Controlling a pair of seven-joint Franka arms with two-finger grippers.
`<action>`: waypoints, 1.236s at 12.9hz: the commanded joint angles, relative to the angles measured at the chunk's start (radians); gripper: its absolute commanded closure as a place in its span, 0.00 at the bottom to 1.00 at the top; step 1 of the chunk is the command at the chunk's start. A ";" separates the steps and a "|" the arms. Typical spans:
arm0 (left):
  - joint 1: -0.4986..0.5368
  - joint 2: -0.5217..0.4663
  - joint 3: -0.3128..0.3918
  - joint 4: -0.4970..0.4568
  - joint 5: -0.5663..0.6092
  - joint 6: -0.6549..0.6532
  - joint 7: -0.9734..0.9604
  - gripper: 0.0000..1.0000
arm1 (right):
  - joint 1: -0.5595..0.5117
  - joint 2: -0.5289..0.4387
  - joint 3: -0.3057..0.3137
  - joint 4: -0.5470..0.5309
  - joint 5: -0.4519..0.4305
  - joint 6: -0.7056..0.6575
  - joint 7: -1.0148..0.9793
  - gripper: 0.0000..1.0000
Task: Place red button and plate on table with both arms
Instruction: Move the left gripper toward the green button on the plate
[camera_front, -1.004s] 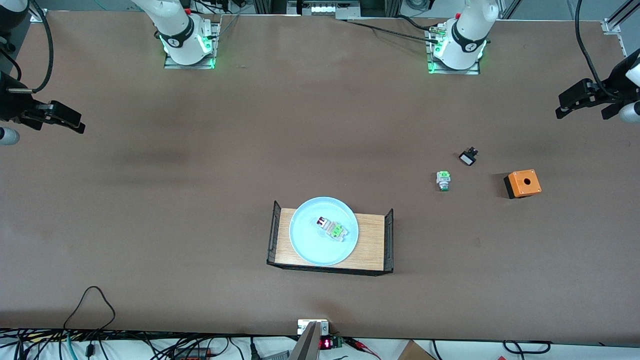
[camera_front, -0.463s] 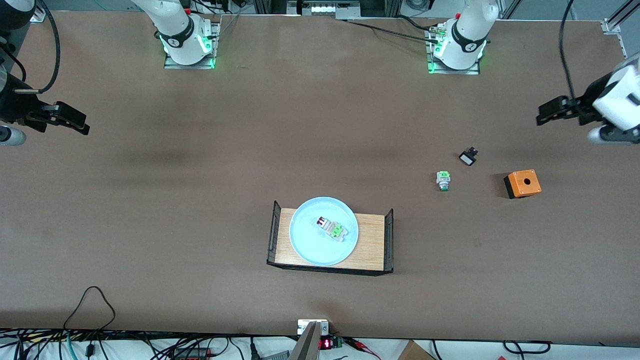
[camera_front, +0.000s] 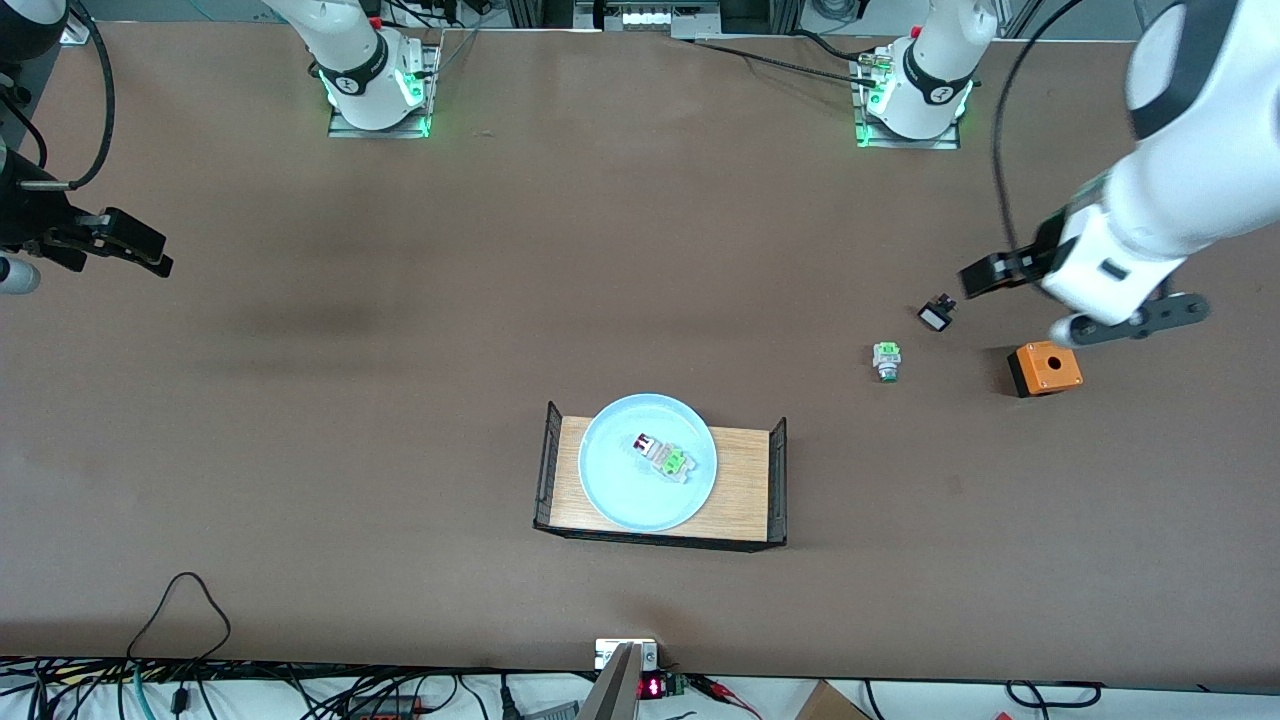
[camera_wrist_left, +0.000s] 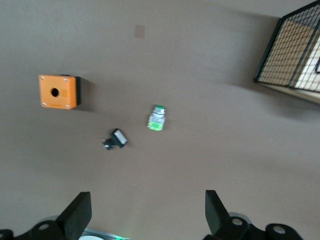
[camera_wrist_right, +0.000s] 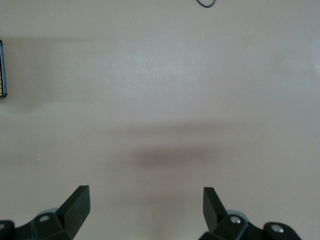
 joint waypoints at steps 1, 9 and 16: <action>-0.056 0.127 0.009 0.174 -0.036 -0.021 -0.193 0.00 | -0.001 -0.003 -0.004 -0.004 0.010 0.022 0.006 0.00; -0.211 0.292 0.011 0.319 -0.115 0.235 -0.713 0.00 | -0.003 -0.005 -0.009 -0.003 0.009 -0.004 -0.001 0.00; -0.389 0.529 0.088 0.491 -0.079 0.451 -0.841 0.00 | -0.026 0.014 -0.015 -0.007 0.010 0.037 -0.014 0.00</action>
